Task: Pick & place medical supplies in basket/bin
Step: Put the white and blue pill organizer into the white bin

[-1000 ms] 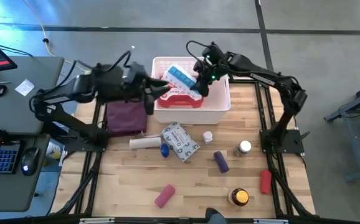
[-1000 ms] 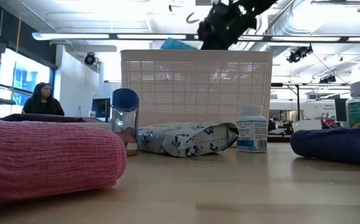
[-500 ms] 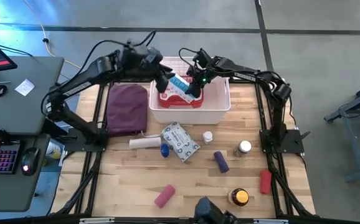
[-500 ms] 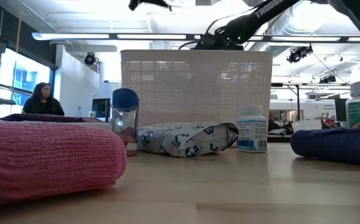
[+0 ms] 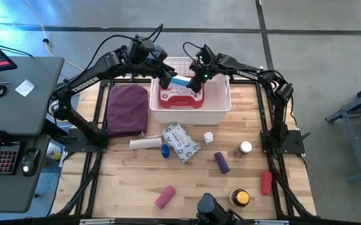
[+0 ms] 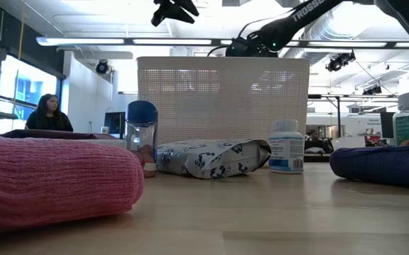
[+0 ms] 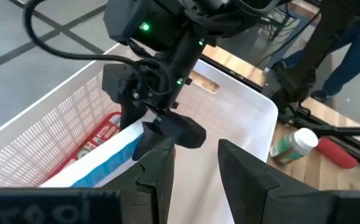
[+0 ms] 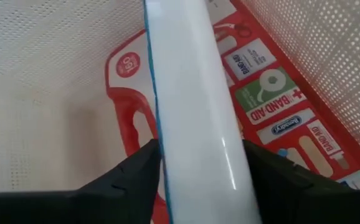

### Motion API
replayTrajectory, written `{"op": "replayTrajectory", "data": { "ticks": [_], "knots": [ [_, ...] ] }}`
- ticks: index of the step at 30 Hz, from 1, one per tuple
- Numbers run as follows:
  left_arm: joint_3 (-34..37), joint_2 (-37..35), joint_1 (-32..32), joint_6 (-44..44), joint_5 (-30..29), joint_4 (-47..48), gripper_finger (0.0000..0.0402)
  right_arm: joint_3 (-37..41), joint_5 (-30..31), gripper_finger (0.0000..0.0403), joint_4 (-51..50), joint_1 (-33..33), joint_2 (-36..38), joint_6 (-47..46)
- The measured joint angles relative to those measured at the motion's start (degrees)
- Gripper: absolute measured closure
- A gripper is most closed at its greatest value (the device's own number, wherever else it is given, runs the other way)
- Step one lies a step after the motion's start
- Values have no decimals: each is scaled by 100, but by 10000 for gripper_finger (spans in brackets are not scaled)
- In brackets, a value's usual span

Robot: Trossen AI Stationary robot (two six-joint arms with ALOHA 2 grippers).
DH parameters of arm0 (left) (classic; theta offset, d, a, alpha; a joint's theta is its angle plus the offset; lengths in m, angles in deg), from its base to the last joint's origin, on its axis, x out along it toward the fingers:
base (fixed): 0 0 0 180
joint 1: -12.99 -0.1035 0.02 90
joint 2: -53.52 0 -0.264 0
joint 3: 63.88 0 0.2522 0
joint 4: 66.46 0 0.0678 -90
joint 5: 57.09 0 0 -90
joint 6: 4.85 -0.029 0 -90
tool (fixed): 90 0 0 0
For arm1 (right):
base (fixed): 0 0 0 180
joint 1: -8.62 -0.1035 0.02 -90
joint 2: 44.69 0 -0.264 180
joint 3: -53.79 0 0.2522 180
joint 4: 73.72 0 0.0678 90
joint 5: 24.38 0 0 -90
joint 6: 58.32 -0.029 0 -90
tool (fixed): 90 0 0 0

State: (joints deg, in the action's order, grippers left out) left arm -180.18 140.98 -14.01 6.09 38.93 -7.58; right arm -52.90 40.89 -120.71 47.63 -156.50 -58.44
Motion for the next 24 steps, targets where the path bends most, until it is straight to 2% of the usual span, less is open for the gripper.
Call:
{"op": "replayTrajectory", "data": {
  "ticks": [6,11,14,20,24],
  "knots": [
    [0,2,0,-310,9,4,241,0,206,161,40,4,0,-144],
    [0,2,-2,-382,9,4,241,0,-264,155,129,7,0,-219],
    [0,2,-2,-383,9,7,241,0,-412,176,188,4,0,-351],
    [0,2,-2,-384,134,6,241,0,-418,266,233,4,0,-395],
    [0,2,-2,-384,140,7,241,0,-587,266,358,47,0,-444]
  ]
}}
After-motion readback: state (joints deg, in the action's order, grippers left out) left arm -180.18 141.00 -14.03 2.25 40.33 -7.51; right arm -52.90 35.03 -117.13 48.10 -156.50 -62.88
